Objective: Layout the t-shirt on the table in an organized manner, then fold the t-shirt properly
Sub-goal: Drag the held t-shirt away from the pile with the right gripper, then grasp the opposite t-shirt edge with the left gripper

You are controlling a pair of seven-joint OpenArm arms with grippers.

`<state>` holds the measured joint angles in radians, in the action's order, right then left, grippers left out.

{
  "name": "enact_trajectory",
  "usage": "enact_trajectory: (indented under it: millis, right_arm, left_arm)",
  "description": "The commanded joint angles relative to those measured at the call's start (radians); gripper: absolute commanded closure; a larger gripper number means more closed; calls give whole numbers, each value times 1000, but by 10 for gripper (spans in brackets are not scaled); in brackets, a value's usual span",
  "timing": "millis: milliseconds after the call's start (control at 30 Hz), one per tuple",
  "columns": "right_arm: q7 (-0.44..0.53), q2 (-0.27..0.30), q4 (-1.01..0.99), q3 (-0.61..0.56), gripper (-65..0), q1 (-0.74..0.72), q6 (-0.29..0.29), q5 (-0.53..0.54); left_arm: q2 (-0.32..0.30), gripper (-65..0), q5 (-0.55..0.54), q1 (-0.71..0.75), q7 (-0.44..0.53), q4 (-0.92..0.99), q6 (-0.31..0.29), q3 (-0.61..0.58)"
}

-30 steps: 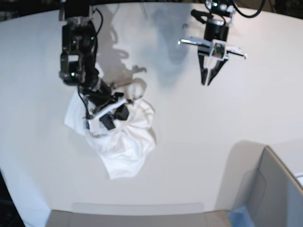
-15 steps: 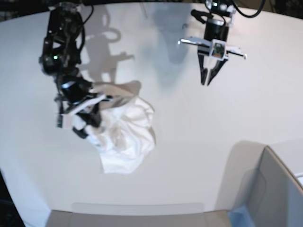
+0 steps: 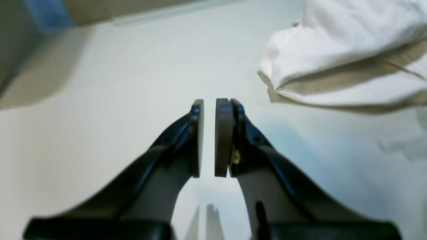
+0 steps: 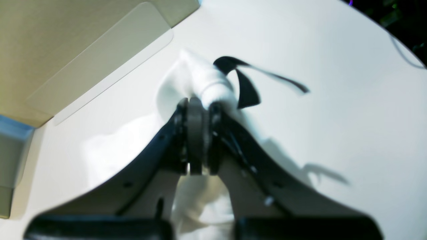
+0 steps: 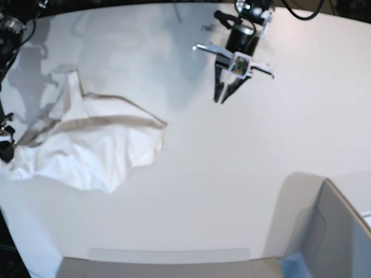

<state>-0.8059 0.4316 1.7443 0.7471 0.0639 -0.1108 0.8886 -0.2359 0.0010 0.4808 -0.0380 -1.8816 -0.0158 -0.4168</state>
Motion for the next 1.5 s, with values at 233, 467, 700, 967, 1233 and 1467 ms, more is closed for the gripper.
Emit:
enact_trajectory:
  millis: [233,467,700,967,1233,1467]
  right_arm:
    - [23,19,-80,2,0,-5,16,14]
    - [-62,20,-86,4,0,-6,16,13]
    - [-66,16,-80,2,0,27,16,13]
    - [-66,2,-80,5,0,60,16,13]
    - [-66,-6,-80,7,0,75,18,16]
    - [-66,-6,-79,10,0,87,18,16]
  left_arm:
    - [109,-125,7,-159,-242,-17,10,-189]
    - [134,-163,18,-281,-250,136,7,-304]
    - [134,-163,152,-402,-251,273,12,-371]
    - [169,-165,149,-471,-251,362,12,-371]
    - [191,-265,152,-494,-253,374,12,-374]
    - [191,-271,153,-589,-253,512,12,-373]
